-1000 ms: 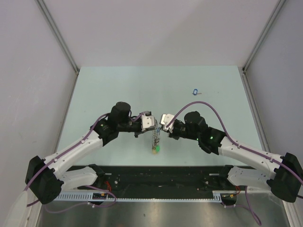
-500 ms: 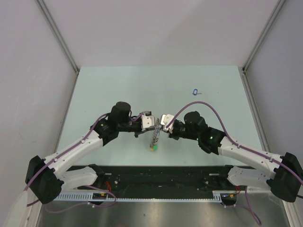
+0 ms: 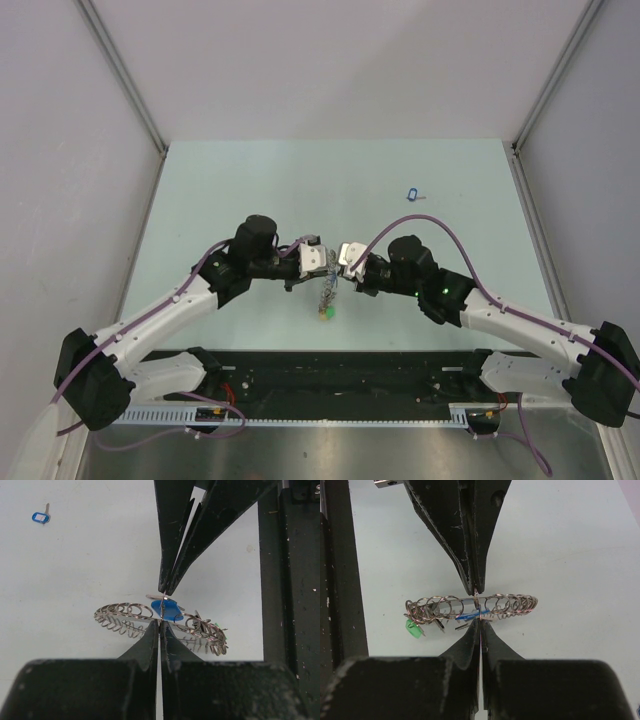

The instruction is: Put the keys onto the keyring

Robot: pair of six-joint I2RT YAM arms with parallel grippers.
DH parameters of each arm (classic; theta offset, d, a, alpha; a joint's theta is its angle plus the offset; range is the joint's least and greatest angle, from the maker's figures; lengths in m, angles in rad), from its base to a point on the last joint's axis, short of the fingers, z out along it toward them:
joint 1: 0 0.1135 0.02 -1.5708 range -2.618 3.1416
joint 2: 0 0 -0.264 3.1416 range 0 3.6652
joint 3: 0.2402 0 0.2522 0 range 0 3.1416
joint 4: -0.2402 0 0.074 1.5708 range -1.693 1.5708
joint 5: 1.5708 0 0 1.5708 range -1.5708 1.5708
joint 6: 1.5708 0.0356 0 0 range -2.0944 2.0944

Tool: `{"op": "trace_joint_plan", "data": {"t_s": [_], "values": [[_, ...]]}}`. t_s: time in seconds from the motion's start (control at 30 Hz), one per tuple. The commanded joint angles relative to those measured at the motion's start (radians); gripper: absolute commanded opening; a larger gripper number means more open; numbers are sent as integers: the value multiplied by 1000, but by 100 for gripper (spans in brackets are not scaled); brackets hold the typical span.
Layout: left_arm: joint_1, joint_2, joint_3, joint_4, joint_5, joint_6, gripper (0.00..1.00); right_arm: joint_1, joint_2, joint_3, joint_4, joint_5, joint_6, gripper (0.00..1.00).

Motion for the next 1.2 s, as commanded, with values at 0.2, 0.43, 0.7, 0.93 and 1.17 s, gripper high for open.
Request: {"op": "trace_joint_plan", "data": {"t_s": [0.2,0.43,0.7,0.93,1.17], "values": [[-7,6,65,46,87,-14,0,21,4,34,14,1,-26,0],[-7,24,79,39,89,-26,0,25,-5,32,16,6,-26,0],[-8,47,104,19,60,-54,0,28,-26,31,16,12,-23,0],[-17,47,124,-9,6,-81,0,34,-31,31,14,26,-22,0],[-25,12,121,22,-86,-173,0,43,-52,31,16,41,-20,0]]}}
